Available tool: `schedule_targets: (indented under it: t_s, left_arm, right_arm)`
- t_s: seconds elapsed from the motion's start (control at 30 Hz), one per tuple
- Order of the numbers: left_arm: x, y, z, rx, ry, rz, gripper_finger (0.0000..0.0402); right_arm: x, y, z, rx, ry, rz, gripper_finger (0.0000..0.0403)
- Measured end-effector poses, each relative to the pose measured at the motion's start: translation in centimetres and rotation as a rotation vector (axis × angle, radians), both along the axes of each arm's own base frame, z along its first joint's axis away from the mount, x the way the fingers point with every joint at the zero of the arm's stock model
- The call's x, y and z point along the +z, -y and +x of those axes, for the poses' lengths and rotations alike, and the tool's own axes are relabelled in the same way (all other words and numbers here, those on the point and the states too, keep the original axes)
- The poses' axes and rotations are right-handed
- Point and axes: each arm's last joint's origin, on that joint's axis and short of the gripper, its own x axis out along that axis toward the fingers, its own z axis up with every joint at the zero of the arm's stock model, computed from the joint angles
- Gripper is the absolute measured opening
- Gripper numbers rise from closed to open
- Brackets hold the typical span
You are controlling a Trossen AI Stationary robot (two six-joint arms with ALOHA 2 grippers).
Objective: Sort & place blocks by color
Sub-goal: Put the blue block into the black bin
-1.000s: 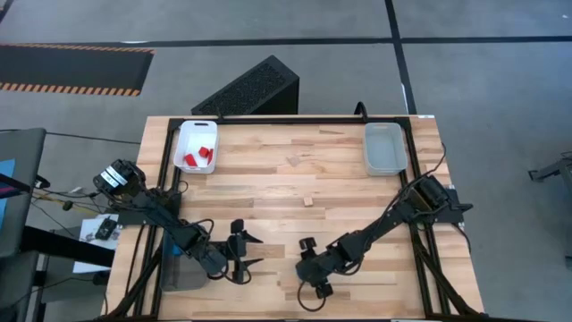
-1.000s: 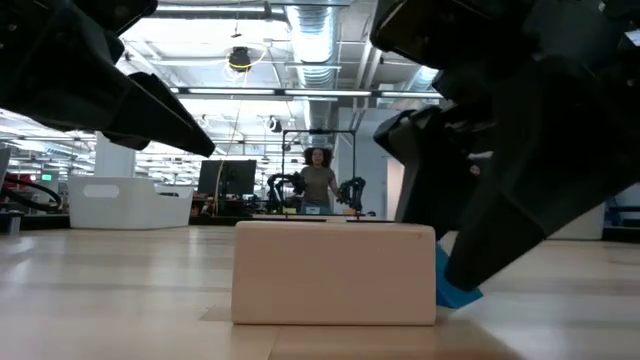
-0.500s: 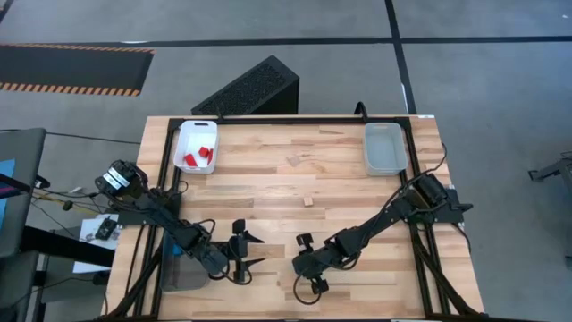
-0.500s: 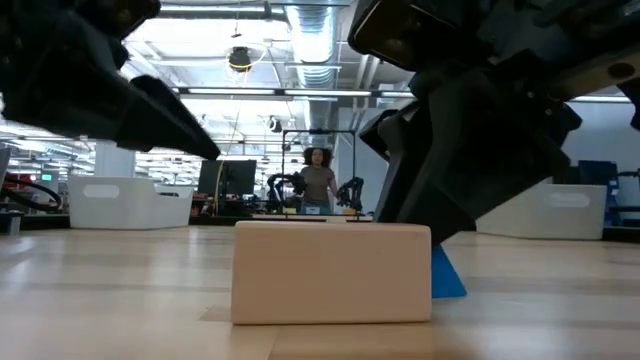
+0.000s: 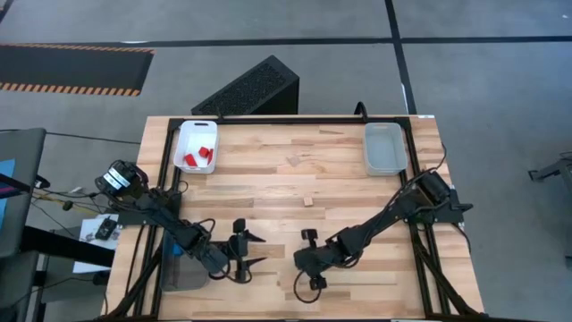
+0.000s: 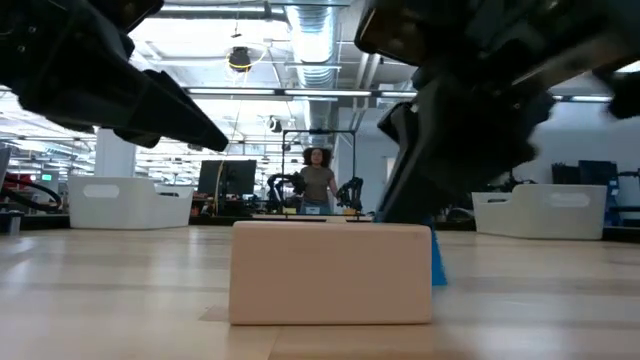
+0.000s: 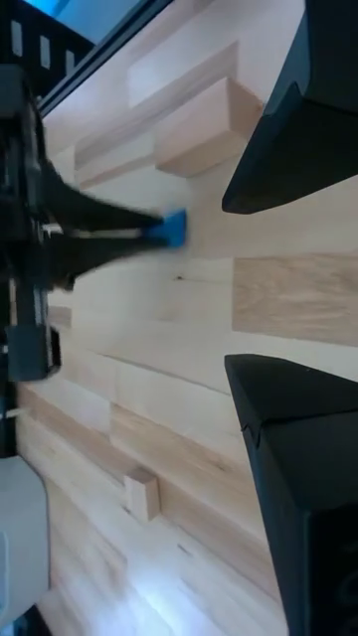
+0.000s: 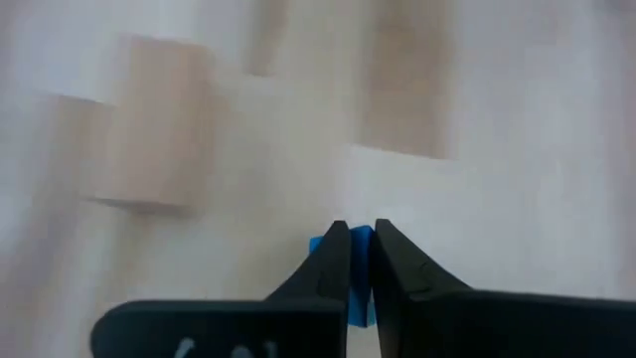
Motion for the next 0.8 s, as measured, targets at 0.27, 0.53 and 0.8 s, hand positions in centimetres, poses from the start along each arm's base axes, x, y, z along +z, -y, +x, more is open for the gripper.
schedule_targets:
  t_s: [0.27, 0.53, 0.8]
  left_arm:
    - [0.2, -0.5, 0.4, 0.061, 0.034, 0.009, 0.0235]
    - [0.5, -1.1, 0.7, 0.155, 0.074, 0.023, 0.0235]
    - [1.4, -1.3, 1.0, 0.231, 0.161, 0.079, 0.0235]
  right_arm:
    - [2.5, 1.8, -0.2, -0.196, 0.191, -0.105, 0.0022]
    - [2.4, 3.0, -0.3, -0.314, 0.619, -0.002, 0.0020]
    - [2.9, 3.7, -0.4, -0.359, 0.765, 0.115, 0.0019]
